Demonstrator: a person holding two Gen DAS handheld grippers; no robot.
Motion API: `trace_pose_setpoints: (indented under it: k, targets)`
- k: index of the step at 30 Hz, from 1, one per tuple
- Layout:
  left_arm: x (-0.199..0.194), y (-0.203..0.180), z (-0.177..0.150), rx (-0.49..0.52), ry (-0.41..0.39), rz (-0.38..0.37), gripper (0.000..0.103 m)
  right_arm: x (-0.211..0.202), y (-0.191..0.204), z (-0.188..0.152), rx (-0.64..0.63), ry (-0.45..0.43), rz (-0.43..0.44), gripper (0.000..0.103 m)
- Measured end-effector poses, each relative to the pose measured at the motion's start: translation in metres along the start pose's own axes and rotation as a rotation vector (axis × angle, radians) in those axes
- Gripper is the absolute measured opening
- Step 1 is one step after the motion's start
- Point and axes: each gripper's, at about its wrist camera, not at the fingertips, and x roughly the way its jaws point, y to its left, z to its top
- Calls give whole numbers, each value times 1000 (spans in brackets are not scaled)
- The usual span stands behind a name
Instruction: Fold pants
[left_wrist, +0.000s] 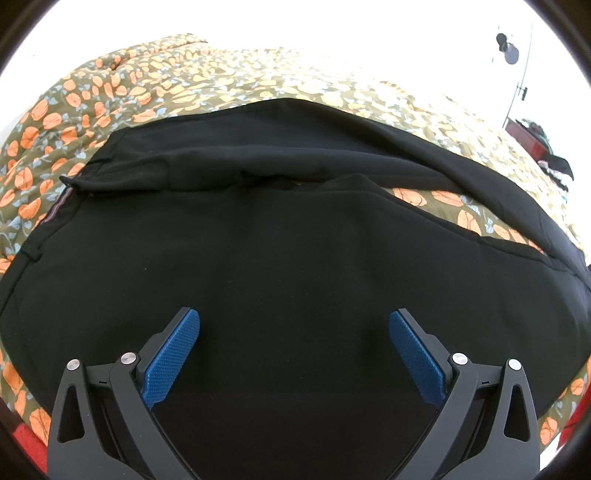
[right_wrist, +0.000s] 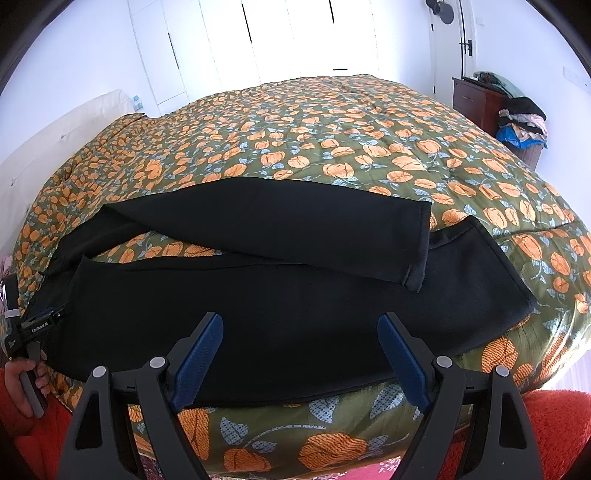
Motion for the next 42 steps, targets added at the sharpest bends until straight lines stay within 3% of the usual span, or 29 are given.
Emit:
trace_pose_setpoints:
  k: [4, 10, 14, 17, 19, 21, 25, 29, 30, 31, 33, 35, 38, 42]
  targets:
    - [-4, 5, 3, -22, -12, -7, 102, -1, -5, 3, 29, 2, 5, 85]
    - [-3, 13, 6, -71, -19, -30, 102, -38, -47, 38, 261, -118, 38, 85]
    - [0, 11, 6, -70, -9, -26, 102, -41, -60, 37, 458, -102, 207, 90]
    - [0, 8, 4, -62, -7, -24, 102, -9, -55, 21, 629, 10, 409, 90]
    - [-1, 6, 3, -48, -4, -22, 102, 11, -55, 14, 708, 47, 460, 90]
    - [-2, 4, 1, -31, -3, -17, 102, 33, -62, 11, 783, 55, 448, 90]
    - [-1, 2, -1, -16, 5, -13, 102, 62, -81, 6, 870, 69, 338, 87]
    - [4, -1, -2, 4, 17, 5, 102, 69, -88, 16, 854, 50, 254, 77]
    - [6, -3, -2, 17, 20, 14, 102, 70, -88, 18, 851, 50, 223, 63]
    - [7, -5, -2, 29, 21, 22, 102, 71, -90, 19, 847, 56, 196, 57]
    - [6, -7, -2, 44, 26, 27, 102, 73, -94, 20, 837, 76, 135, 27]
    - [4, -7, 0, 40, 39, 16, 102, 72, -95, 25, 807, 85, 102, 17]
    - [-4, -4, 10, 4, 48, -66, 102, 47, -89, 44, 688, 18, 138, 11]
    - [-6, 8, 64, -130, 34, -237, 102, -2, -73, 80, 499, -83, 240, 11]
